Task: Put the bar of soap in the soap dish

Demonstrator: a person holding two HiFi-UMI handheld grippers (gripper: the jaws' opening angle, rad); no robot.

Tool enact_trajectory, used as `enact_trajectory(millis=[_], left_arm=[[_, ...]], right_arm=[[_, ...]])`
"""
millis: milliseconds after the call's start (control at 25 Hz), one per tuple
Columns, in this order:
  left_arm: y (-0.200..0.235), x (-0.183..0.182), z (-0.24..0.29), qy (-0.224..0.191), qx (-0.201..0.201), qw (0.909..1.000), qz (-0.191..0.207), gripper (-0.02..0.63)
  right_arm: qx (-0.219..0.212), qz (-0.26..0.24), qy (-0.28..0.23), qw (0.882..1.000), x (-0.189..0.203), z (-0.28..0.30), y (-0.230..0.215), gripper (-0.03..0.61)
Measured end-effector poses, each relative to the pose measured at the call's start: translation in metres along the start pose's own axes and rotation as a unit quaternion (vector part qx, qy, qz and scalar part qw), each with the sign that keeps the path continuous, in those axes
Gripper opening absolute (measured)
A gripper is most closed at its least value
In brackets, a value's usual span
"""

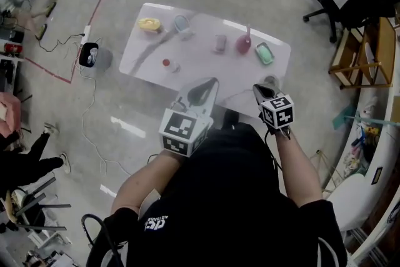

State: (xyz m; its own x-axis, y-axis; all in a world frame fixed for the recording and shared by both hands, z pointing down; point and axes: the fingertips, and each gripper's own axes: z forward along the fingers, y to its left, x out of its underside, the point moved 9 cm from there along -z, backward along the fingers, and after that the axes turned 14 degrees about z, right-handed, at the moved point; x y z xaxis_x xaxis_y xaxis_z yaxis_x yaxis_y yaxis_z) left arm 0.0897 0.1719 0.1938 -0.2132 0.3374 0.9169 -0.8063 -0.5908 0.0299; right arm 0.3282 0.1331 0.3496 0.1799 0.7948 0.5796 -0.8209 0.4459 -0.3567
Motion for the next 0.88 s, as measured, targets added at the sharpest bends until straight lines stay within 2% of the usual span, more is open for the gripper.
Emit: enact_trajectory(millis=[160,440,640,880], left_arm=[[0.010,-0.008,-0.018,-0.017,-0.012,0.9997,0.014,0.009],[0.032,-0.001,-0.045,-0.019,-0.031,0.9992,0.016,0.009],[0.045,0.002,-0.058,-0.020,-0.039,0.9985,0.032,0.009],[0.050,-0.017,-0.069,-0.046,-0.045,0.9977,0.021,0.009]], right_arm=[[-0.023,-0.023,-0.043,0.999,-0.023,-0.029,0.043,0.014],[-0.053,-0.021,-0.113,0.992,-0.059,-0.071,0.101,0.014],[-0.056,-0.007,-0.147,0.988,-0.073,-0.094,0.123,0.014],[-0.067,-0.011,-0.204,0.977,-0.086,-0.136,0.133,0.014]])
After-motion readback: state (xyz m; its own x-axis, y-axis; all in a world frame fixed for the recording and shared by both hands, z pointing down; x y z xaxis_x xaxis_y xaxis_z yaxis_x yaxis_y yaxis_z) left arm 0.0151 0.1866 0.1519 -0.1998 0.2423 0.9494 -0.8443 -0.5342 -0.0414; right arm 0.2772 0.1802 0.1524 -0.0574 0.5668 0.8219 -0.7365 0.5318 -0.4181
